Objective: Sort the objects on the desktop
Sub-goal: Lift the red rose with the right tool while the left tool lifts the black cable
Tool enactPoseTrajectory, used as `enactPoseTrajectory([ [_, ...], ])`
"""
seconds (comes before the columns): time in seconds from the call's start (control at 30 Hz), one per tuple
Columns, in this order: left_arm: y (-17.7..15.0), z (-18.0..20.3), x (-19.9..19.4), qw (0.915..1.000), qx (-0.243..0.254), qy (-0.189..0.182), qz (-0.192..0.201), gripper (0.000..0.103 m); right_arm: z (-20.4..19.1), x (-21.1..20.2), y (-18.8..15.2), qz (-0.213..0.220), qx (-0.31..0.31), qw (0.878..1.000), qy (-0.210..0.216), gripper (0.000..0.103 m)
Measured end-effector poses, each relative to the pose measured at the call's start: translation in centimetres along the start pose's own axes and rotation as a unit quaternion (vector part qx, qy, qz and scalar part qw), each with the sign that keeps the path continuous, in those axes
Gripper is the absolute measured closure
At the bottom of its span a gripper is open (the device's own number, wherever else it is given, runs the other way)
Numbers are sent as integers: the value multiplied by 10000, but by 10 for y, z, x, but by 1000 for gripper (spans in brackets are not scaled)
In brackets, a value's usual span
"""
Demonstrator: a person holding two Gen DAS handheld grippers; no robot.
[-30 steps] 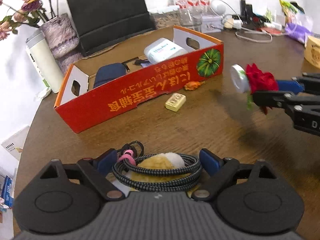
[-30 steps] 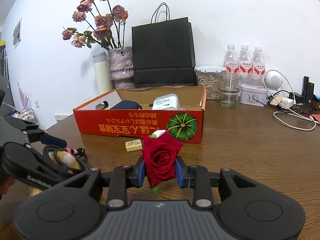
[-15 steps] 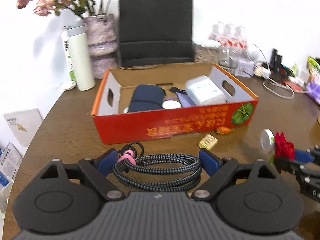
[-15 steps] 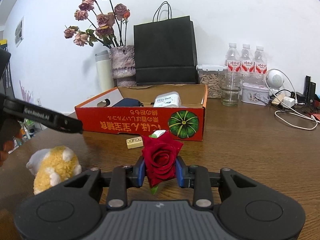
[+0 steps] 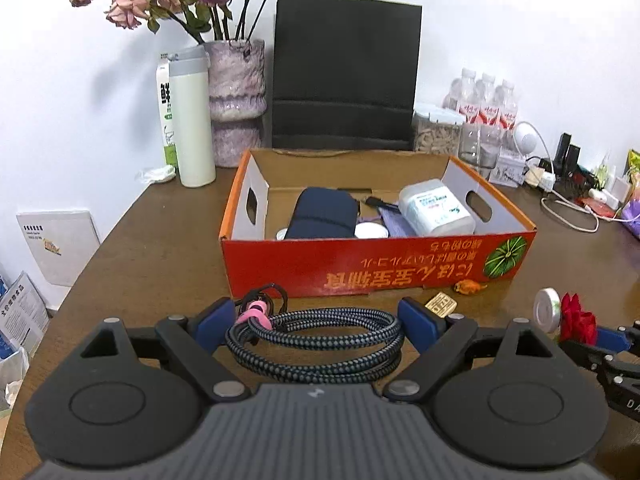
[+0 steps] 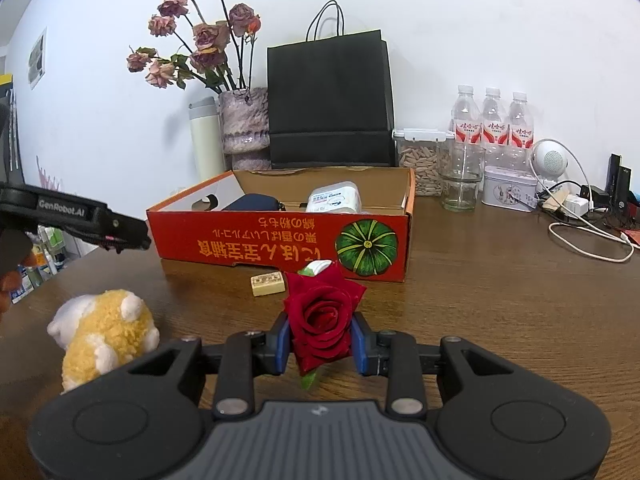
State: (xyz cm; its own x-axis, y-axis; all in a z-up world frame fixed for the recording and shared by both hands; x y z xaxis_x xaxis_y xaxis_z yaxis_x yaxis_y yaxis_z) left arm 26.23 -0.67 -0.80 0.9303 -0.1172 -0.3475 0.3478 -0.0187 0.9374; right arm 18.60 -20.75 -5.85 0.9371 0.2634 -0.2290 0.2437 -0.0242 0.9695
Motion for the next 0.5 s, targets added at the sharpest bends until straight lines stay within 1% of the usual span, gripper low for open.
enactPoseTrajectory([
  [0.13, -2, 2, -1, 10000, 3, -78, 58, 14, -1, 3, -3, -71, -59, 10000, -17, 74],
  [0.4, -13, 0, 4, 9997, -99, -228, 38, 14, -10, 12, -7, -199, -201, 9996, 5, 74],
  [0.5, -17, 3, 9, 9996, -43, -264, 20, 14, -16, 16, -8, -244, -220, 9995, 21, 74],
])
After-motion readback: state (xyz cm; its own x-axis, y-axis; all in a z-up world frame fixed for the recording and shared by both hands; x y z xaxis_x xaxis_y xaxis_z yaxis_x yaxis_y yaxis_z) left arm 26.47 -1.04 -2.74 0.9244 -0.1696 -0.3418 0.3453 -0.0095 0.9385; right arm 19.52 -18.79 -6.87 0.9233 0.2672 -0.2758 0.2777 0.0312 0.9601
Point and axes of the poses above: each gripper's, at about its wrist camera, not at the fingertips, and x roughly the way its jaws point, z to its right, y to its top, the point moved 9 cm from there along x, roughly the way its jaws point, and after that the axes turned 14 degrees about z, right-handed, at the moved point
